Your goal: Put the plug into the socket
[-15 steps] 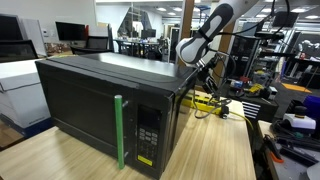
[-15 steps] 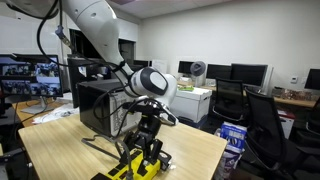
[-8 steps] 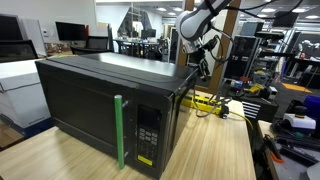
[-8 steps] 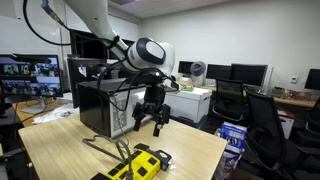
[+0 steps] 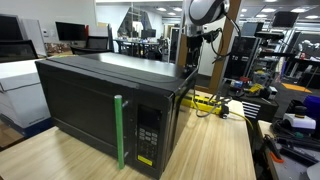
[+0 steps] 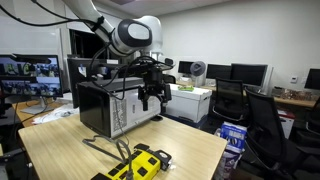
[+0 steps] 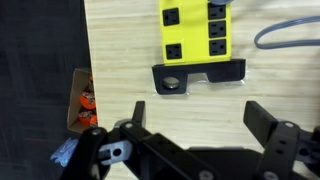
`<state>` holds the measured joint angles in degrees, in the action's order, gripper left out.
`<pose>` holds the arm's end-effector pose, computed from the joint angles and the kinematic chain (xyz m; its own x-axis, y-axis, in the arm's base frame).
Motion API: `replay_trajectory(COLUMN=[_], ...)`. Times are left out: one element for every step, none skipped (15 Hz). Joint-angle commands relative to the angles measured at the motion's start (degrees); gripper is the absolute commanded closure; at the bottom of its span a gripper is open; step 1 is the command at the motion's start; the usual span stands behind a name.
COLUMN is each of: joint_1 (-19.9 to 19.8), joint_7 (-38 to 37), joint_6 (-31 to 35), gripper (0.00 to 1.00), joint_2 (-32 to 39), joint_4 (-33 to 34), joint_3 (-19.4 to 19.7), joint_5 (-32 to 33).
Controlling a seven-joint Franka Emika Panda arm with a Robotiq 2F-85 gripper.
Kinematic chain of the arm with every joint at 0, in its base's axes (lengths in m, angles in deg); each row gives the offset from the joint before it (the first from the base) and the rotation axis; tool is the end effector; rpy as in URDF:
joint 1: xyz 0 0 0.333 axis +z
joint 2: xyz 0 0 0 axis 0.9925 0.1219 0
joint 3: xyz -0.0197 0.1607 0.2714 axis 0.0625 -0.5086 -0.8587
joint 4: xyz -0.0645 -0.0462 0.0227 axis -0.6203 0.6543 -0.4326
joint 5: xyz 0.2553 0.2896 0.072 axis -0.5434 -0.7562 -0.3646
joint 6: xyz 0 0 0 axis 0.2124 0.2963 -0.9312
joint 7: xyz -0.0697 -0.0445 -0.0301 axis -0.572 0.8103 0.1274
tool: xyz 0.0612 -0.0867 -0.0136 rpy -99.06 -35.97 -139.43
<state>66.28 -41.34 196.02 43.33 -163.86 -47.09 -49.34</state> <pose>0.5209 -0.2730 0.3463 0.9922 -0.0797 -0.0954 -0.0596 -0.9785 0.1977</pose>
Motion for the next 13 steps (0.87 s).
replay_trajectory(joint_1=[1.5,2.0,2.4,2.9,3.3,3.7,4.0,4.2,4.3,4.3,4.3,4.3,4.3], joint_7=[-0.7,-0.3,0.1,0.4,0.7,0.8,0.8,0.8,0.8,0.6,0.5,-0.1,-0.1], joint_6=[2.7,2.7,2.7,2.8,2.8,2.5,2.7,2.8,3.3,4.1,3.5,1.6,1.7], gripper=[0.00,0.00,0.00,0.00,0.00,0.00,0.00,0.00,0.00,0.00,0.00,0.00,0.00], joint_2=[-9.3,-11.6,-13.9,-15.9,-18.0,-19.8,-21.3,-23.3,-23.9,-25.8,-25.4,-23.5,-23.9], joint_4=[-8.0,-9.4,-10.8,-12.0,-13.3,-14.4,-15.6,-17.1,-18.0,-19.9,-19.7,-17.3,-17.8], joint_3=[-0.2,-0.2,-0.2,-0.1,0.1,0.3,0.5,0.6,0.8,0.9,1.0,1.0,1.0], joint_5=[-4.0,-5.0,-6.0,-6.7,-7.2,-7.4,-7.1,-6.7,-6.3,-6.2,-6.2,-5.7,-5.7])
